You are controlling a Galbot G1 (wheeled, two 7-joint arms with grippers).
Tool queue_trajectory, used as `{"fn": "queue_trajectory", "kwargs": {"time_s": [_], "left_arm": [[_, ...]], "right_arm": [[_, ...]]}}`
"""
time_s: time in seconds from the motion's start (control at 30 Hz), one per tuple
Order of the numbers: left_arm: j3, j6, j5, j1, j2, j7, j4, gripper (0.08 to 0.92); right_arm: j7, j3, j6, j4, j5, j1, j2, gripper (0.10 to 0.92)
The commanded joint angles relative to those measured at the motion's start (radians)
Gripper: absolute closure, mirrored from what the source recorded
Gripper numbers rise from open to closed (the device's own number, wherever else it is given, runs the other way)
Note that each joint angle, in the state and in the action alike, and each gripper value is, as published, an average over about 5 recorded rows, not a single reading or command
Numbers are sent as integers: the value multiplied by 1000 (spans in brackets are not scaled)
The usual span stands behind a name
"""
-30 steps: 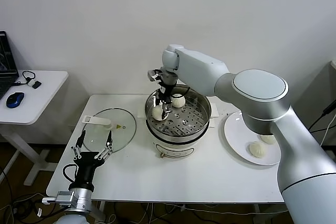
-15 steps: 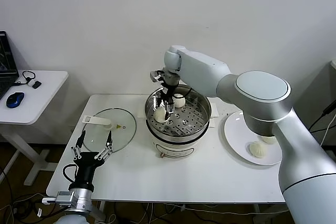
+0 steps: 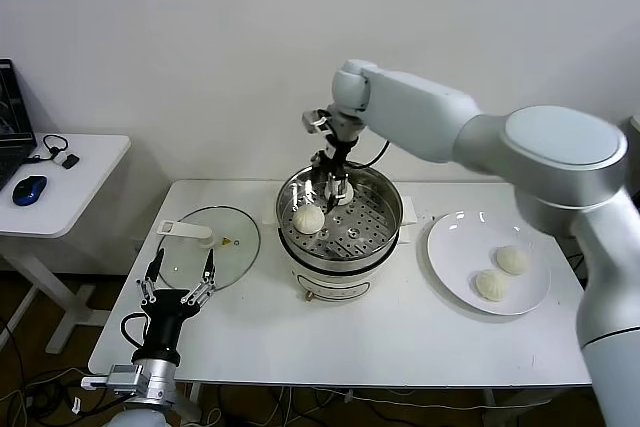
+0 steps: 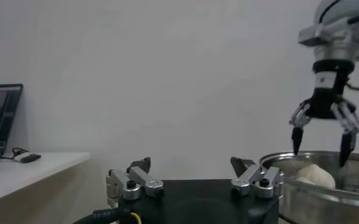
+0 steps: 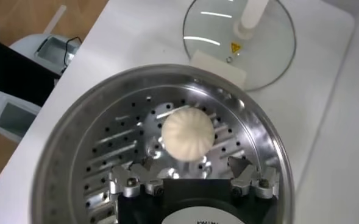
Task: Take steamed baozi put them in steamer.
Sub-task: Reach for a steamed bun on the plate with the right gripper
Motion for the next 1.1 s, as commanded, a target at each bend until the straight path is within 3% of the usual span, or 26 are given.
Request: {"fn": "queue_trajectory", "kwargs": {"time_s": [0.03, 0.5, 1.1], "left_arm": [[5, 2, 5, -1, 2, -1, -2, 177], [6, 0, 8, 5, 5, -5, -4, 177], [7, 3, 6, 17, -1, -7, -19, 177]], "right_arm": [[1, -57, -15, 262, 56, 188, -298, 203], [-11, -34, -9, 342, -105, 130, -608, 203], [-17, 152, 41, 319, -379, -181, -765, 203]]}}
